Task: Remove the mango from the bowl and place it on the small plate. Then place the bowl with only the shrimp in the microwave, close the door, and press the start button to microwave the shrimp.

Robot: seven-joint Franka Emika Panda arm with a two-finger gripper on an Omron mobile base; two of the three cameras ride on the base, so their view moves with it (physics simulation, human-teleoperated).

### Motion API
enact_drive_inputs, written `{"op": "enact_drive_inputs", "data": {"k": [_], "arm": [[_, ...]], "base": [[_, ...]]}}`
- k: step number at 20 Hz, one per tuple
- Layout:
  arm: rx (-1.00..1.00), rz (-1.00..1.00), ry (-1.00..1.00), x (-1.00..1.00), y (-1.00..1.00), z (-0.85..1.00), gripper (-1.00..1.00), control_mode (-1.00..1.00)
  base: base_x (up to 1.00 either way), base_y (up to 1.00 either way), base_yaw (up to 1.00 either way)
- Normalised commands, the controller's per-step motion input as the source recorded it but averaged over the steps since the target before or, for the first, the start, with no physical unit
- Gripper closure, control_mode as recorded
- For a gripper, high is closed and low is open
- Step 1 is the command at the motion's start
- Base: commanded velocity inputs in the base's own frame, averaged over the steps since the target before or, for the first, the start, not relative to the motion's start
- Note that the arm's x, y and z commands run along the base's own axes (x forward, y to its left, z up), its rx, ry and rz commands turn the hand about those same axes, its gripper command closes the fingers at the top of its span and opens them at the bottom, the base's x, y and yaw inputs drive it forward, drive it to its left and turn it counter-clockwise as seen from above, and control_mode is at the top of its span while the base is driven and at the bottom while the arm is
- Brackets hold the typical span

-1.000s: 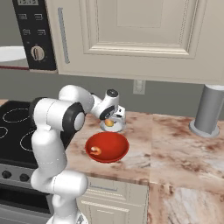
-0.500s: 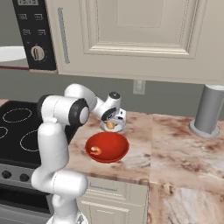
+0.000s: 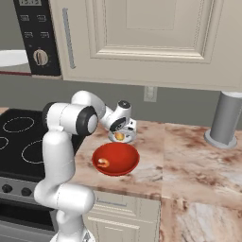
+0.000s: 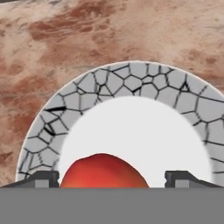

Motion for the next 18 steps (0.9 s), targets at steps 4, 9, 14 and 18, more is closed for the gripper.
{"op": "enact_drive_inputs", "data": {"k": [4,9,14,18], "arm": [[0.0,0.0,-0.01,0.0,0.0,0.0,-1.0,-1.0],[0.0,0.0,-0.04,-0.07,0.0,0.09,-1.0,-1.0],[0.0,0.0,-0.23,-0.44,0.08,0.01,-1.0,-1.0],[0.0,0.0,-0.31,-0.56,0.15,0.02,-1.0,-1.0]], "base": [[0.0,0.0,0.0],[0.0,0.0,0.0],[0.0,0.0,0.0],[0.0,0.0,0.0]]}}
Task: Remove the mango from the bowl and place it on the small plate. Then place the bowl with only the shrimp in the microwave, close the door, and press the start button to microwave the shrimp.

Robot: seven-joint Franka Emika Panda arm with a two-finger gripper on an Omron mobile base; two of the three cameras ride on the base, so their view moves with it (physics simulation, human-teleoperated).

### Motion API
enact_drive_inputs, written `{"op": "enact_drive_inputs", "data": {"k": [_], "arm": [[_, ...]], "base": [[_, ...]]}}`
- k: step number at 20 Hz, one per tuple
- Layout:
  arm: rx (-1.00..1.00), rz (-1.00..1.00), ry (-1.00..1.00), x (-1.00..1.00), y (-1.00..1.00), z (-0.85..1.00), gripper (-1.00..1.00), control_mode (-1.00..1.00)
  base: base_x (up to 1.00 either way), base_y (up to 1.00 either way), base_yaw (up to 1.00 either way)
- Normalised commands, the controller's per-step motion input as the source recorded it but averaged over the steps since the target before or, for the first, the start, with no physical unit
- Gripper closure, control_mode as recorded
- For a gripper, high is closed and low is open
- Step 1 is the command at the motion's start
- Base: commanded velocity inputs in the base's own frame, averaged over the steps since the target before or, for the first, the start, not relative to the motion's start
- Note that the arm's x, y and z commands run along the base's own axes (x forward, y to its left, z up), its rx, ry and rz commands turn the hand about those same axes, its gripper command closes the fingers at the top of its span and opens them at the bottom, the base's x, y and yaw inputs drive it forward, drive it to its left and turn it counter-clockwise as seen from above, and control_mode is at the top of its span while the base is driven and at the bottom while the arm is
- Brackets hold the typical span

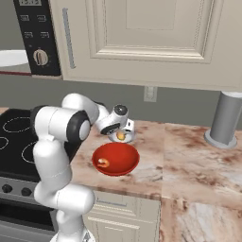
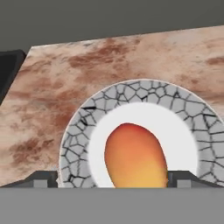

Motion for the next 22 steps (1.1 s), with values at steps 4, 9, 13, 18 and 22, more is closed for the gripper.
{"op": "enact_drive_inputs", "data": {"k": [4,9,13,18,22], "arm": [[0.0,0.0,-0.21,-0.42,0.09,0.31,-1.0,-1.0],[0.0,0.0,-0.18,-0.48,0.0,0.57,-1.0,-1.0],[0.0,0.0,-0.2,-0.71,0.0,0.63,-1.0,-1.0],[0.0,-0.02,-0.13,-0.81,0.0,0.79,-1.0,-1.0],[0.0,-0.05,-0.03,-0.64,-0.01,1.0,-1.0,-1.0]], "base": [[0.0,0.0,0.0],[0.0,0.0,0.0],[0.0,0.0,0.0],[0.0,0.0,0.0],[0.0,0.0,0.0]]}}
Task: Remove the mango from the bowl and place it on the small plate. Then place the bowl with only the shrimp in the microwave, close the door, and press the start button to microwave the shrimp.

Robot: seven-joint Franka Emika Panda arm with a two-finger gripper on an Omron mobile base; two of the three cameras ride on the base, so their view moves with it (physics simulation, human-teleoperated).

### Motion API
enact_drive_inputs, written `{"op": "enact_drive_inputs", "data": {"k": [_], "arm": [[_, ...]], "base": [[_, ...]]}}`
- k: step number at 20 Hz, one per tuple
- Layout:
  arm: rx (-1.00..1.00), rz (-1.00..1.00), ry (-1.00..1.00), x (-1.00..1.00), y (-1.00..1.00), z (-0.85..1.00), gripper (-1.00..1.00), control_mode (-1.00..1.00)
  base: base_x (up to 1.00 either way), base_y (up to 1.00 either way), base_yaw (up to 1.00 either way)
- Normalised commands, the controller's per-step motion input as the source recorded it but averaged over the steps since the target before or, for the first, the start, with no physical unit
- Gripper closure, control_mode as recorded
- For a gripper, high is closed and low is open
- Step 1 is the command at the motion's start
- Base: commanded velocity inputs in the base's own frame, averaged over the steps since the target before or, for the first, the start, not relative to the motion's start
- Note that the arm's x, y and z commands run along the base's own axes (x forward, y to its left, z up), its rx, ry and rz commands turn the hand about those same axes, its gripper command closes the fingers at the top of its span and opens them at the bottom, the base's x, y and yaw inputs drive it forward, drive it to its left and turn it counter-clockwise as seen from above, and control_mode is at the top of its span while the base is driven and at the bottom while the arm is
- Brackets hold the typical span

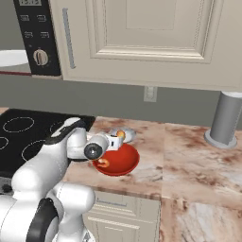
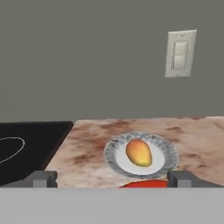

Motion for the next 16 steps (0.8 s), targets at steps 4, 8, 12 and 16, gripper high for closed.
{"op": "enact_drive_inputs", "data": {"k": [4,8,12,16], "arm": [[0.0,-0.09,0.0,-0.39,-0.03,1.0,-1.0,-1.0],[0.0,-0.04,0.04,-0.16,-0.2,1.0,-1.0,-1.0],[0.0,0.0,0.1,-0.07,-0.38,1.0,-1.0,-1.0],[0.0,0.0,0.15,-0.31,-0.5,0.76,-1.0,-1.0]], "base": [[0.0,0.0,0.0],[0.0,0.0,0.0],[0.0,0.0,0.0],[0.0,0.0,0.0]]}}
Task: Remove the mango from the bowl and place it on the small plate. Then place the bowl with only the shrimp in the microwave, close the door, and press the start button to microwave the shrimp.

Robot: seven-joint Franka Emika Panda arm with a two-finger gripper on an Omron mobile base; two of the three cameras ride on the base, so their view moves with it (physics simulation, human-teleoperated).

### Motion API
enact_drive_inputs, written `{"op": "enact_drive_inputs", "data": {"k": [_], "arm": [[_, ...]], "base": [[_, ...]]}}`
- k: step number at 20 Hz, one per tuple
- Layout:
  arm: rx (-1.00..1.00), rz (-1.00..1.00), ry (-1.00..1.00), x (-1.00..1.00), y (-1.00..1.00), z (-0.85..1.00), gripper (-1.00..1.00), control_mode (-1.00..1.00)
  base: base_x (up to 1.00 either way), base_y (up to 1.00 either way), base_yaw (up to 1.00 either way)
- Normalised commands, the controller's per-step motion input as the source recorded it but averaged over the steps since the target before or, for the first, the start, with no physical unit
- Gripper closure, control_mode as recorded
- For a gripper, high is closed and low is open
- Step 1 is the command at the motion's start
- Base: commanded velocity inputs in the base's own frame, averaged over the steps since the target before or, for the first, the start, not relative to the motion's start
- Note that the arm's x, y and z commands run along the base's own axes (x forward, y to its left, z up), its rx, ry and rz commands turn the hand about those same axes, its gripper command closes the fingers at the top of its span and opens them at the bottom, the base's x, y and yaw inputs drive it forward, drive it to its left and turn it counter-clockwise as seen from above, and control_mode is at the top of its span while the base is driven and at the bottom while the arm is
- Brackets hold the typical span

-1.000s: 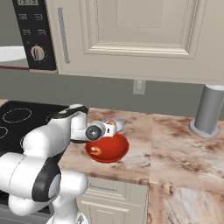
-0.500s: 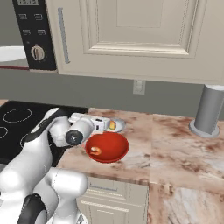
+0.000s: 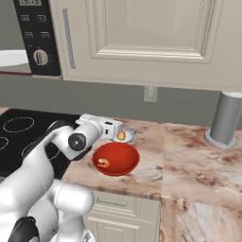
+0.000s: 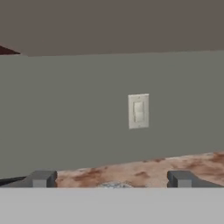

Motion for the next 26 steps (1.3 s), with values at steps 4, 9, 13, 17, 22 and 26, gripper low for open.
{"op": "enact_drive_inputs", "data": {"k": [4,9,13,17,22,26], "arm": [[0.0,0.0,0.2,-0.39,-0.69,0.44,-1.0,-1.0],[-0.01,0.0,0.26,-0.44,-0.73,0.33,-1.0,-1.0],[-0.03,0.0,0.34,-0.3,-0.67,0.37,-1.0,-1.0],[-0.04,0.0,0.36,-0.12,-0.39,-0.4,-1.0,-1.0],[0.0,0.0,0.33,-0.09,-0.21,-1.0,-1.0,-1.0],[0.16,0.02,0.18,-0.19,-0.13,-1.0,-1.0,-1.0]], "base": [[0.0,0.0,0.0],[0.0,0.0,0.0],[0.0,0.0,0.0],[0.0,0.0,0.0],[0.0,0.0,0.0],[0.0,0.0,0.0]]}}
